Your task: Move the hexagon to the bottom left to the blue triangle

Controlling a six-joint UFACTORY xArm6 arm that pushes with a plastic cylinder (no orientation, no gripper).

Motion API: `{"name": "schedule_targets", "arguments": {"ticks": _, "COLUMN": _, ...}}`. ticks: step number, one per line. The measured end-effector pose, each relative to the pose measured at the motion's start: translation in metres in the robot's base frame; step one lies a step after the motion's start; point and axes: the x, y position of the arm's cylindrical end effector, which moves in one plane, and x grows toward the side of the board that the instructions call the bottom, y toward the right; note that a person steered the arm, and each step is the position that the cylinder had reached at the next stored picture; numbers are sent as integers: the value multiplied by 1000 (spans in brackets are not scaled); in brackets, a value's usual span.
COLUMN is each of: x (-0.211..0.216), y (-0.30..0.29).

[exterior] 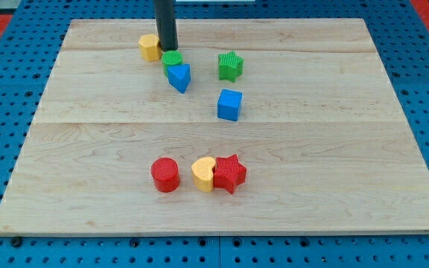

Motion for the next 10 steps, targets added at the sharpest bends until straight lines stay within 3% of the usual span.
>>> {"name": "schedule_targets", "arguments": {"ticks": 2, "x": -4, "y": -91}}
{"name": "schedule_targets", "arguments": {"ticks": 3, "x": -34, "y": -88}}
{"name": "schedule_targets", "arguments": {"ticks": 4, "x": -23, "y": -125}}
{"name": "schedule_targets", "arguments": {"ticks": 6, "x": 53, "y": -136}}
{"name": "schedule_targets", "arguments": {"ticks": 7, "x": 17, "y": -135}}
{"name": "schedule_targets", "arguments": {"ticks": 8, "x": 39, "y": -118}}
{"name": "schedule_targets", "arguments": {"ticks": 9, "x": 111, "y": -94}}
{"name": "schedule_targets", "arguments": {"ticks": 10, "x": 123, "y": -84}}
